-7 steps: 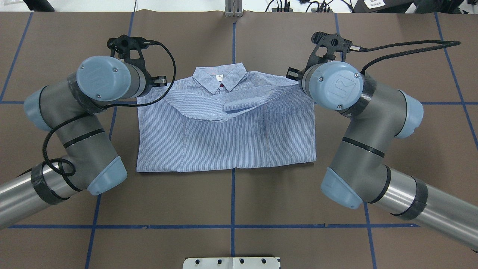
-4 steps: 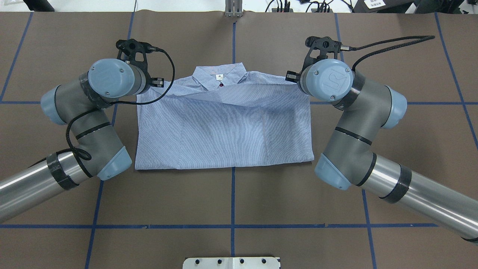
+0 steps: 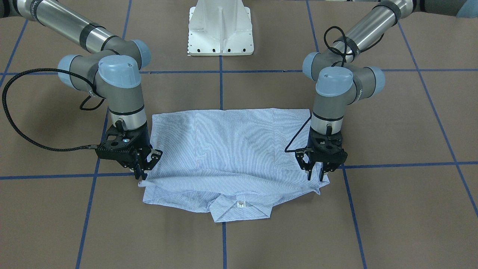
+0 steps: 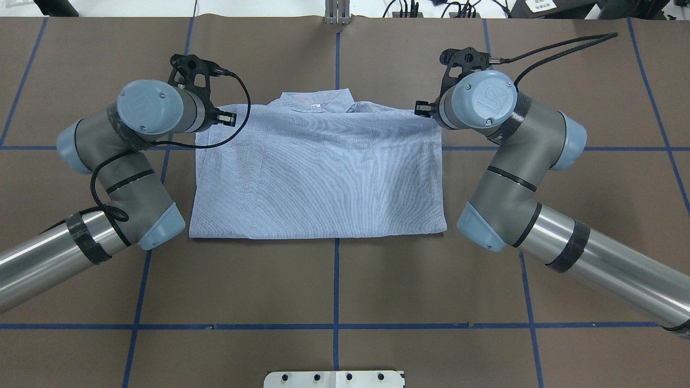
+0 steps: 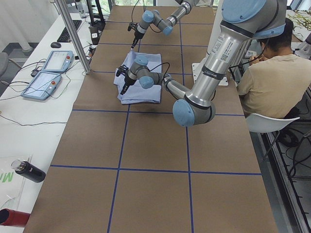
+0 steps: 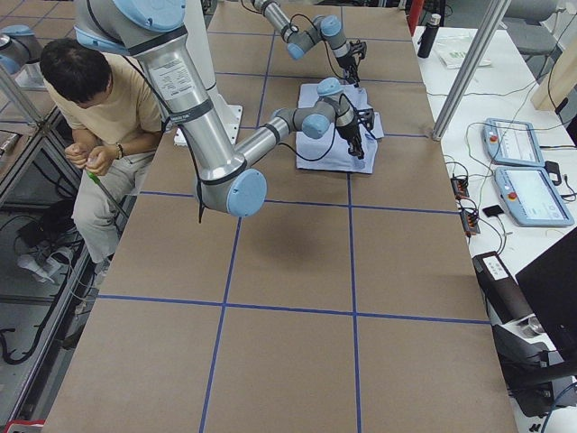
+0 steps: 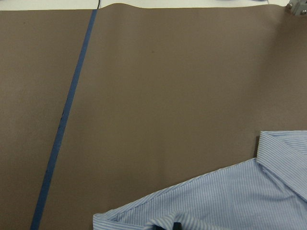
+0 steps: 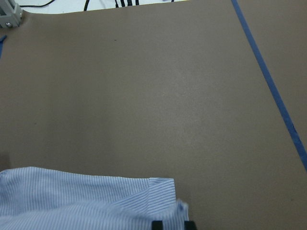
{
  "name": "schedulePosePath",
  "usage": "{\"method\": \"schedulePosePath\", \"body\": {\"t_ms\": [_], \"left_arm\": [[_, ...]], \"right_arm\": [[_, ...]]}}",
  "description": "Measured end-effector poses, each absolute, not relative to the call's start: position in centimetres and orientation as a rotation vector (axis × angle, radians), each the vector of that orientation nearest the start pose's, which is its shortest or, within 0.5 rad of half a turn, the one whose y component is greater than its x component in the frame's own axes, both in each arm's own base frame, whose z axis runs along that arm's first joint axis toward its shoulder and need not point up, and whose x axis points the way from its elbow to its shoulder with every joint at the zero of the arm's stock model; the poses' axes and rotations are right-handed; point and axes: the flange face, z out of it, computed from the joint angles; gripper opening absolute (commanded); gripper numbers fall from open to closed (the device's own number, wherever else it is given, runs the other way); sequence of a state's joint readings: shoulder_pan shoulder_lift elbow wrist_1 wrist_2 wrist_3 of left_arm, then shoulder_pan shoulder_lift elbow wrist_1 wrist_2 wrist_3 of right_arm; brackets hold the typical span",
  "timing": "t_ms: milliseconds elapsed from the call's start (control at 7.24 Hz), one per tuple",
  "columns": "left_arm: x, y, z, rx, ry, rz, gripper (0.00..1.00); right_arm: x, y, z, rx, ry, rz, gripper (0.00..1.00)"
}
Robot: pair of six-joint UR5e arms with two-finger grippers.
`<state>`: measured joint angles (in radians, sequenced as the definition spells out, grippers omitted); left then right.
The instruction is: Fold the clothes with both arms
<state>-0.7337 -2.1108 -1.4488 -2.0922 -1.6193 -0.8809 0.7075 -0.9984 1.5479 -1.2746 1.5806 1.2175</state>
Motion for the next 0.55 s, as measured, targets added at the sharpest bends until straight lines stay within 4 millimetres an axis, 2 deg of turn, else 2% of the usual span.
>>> {"method": "schedulePosePath", "body": {"t_ms": [138, 276, 414, 552], "left_arm": [[43.5, -57.3, 33.8, 0.562, 0.812, 0.025, 1.00], [41.7, -56.1, 33.6, 0.549, 0.865, 0.069, 1.00], [39.3, -53.8, 34.2, 0.544, 0.897, 0.088, 1.00], [37.0, -50.6, 34.9, 0.531, 0.927, 0.082, 1.00]], "right_arm": [[-44.3, -56.3, 29.3, 0.396, -0.778, 0.311, 1.00], [-43.2, -56.4, 28.3, 0.371, -0.818, 0.292, 1.00], [-42.2, -56.0, 27.7, 0.366, -0.842, 0.279, 1.00], [-41.4, -55.5, 27.5, 0.368, -0.855, 0.273, 1.00]]}}
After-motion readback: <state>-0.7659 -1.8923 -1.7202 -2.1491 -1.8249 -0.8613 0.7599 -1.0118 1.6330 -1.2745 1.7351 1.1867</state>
